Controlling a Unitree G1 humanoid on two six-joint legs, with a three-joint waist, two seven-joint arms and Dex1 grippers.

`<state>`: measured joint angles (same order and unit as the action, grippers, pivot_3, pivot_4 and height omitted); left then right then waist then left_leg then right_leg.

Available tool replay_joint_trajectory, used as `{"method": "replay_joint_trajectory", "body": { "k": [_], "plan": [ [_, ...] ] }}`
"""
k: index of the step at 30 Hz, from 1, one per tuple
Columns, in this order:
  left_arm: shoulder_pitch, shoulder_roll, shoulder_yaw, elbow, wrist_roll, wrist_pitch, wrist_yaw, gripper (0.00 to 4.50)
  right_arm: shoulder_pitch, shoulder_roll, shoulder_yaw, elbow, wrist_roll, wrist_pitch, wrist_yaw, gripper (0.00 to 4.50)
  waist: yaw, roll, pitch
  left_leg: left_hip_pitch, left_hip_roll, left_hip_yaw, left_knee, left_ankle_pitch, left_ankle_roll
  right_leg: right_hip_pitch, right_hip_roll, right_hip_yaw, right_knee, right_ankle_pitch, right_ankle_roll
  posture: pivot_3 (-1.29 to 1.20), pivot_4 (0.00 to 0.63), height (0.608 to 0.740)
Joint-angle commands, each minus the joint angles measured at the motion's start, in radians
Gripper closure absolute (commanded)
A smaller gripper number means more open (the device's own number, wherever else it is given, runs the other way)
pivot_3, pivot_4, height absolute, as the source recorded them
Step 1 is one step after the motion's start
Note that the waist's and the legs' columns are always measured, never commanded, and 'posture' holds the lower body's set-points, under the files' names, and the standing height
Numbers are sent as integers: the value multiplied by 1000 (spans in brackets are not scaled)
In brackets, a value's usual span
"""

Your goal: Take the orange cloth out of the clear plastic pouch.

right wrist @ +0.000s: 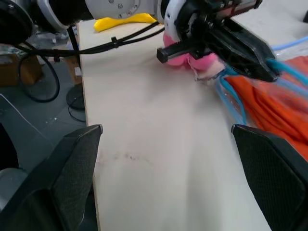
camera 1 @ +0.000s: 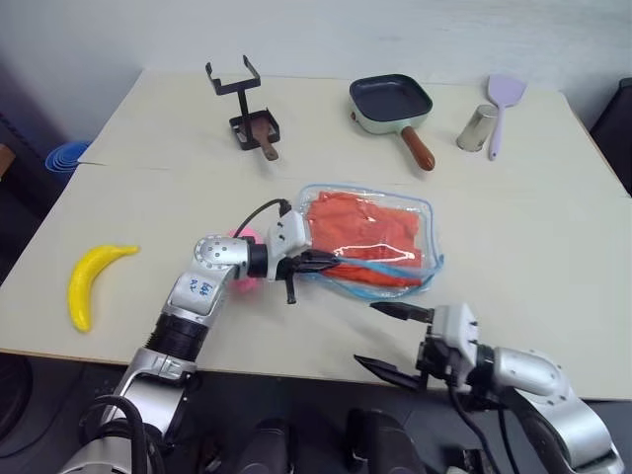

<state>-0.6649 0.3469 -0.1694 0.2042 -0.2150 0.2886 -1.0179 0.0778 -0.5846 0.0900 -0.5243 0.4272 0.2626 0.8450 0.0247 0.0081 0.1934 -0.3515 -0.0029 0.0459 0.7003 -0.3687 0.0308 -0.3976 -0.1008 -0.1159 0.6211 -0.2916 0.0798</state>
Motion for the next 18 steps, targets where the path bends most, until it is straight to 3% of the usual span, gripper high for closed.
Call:
{"method": "replay_joint_trajectory", "body": {
  "k": [1, 6, 11, 18],
  "plan": [
    [-35, -19, 52, -58, -91, 121, 20, 4470, -75, 46, 56, 0, -30, 79, -78, 0, -1, 0, 0, 0, 0, 0, 0, 0, 0, 0, 0, 0, 0, 0, 0, 0, 150, 740],
    [-30, -7, 42, -76, -87, 149, 23, 4470, -231, 176, 51, 98, -106, 134, -264, 0, -4, 0, 0, 0, 0, 0, 0, 0, -1, -1, 1, 0, 0, 0, 0, 0, 150, 740],
    [-17, 12, 35, -80, -71, 142, 20, 4470, -329, 224, 28, 187, -207, 116, -382, 0, -2, 0, 0, -1, 0, -1, 0, 0, -1, -2, 1, 0, 0, 0, 0, 0, 150, 740],
    [-12, 9, 35, -79, -74, 136, 33, 4470, -402, 161, 156, 263, -422, 67, -383, 0, -5, 0, 0, -2, 0, 1, -1, 1, -1, -4, 1, 1, 1, 0, 0, 0, 150, 740]
  ]
}}
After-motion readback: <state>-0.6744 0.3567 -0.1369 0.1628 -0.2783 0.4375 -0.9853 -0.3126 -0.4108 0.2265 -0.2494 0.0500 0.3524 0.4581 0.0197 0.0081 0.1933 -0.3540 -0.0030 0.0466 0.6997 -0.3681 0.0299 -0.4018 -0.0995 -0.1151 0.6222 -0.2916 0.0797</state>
